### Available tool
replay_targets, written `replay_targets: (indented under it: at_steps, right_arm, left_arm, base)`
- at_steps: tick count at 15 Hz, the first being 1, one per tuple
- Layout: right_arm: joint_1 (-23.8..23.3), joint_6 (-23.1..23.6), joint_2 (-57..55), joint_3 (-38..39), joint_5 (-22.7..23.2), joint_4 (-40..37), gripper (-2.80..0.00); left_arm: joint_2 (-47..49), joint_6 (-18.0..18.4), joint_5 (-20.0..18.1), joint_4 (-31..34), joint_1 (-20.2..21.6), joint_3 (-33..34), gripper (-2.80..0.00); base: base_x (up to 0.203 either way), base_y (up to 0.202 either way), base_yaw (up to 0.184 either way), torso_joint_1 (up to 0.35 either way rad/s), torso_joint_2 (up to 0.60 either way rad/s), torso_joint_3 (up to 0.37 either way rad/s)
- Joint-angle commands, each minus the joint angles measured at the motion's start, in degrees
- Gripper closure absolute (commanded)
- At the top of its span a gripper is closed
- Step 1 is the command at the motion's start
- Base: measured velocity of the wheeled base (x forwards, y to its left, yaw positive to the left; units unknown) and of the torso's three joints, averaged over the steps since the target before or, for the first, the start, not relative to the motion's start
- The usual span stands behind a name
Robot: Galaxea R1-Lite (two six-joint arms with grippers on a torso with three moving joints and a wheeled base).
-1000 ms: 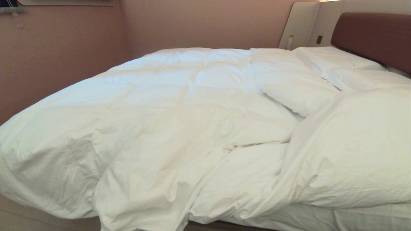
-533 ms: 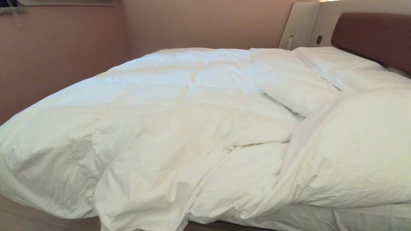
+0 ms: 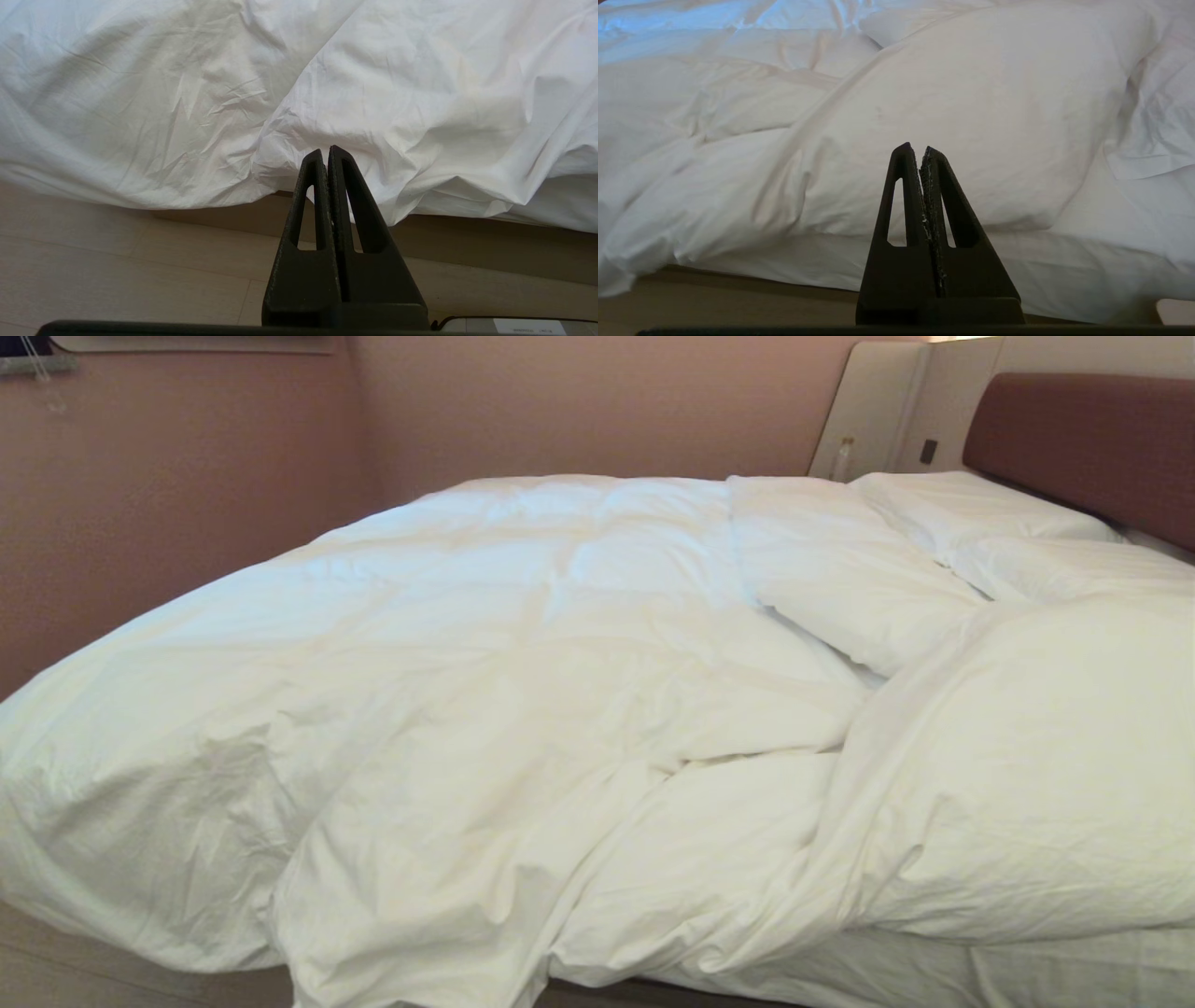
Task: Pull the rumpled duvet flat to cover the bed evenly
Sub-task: Hold the folded corner of the quilt
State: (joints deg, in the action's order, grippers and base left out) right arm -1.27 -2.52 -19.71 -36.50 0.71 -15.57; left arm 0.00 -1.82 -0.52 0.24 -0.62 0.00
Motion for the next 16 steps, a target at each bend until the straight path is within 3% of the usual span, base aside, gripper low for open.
replay_targets:
  at_steps: [1,5,10,16]
  right_arm:
    - [-0.1,-4.1,-11.5,-4.9,0.0,0.7,0.00]
    - [-0.1,-9.6,-35.2,-18.5,-0.2,4.2,0.00]
    - [-0.5,-17.0,-56.5,-31.9,-0.4,5.3,0.00]
    - [-4.9,-20.9,-75.4,-44.6,-1.2,4.7,0.00]
  left_arm:
    - [0.0,0.0,0.0,0.1,0.0,0.0,0.00]
    - [0.0,0.0,0.0,0.1,0.0,0.0,0.00]
    - [0.0,0.0,0.0,0.0,0.0,0.0,0.00]
    - [0.0,0.0,0.0,0.0,0.0,0.0,0.00]
  base:
    - [0.000,0.000,0.000,0.000,0.00,0.000]
    - [0.000,0.000,0.000,0.000,0.00,0.000]
    - [0.000,0.000,0.000,0.000,0.00,0.000]
    - [0.000,0.000,0.000,0.000,0.00,0.000]
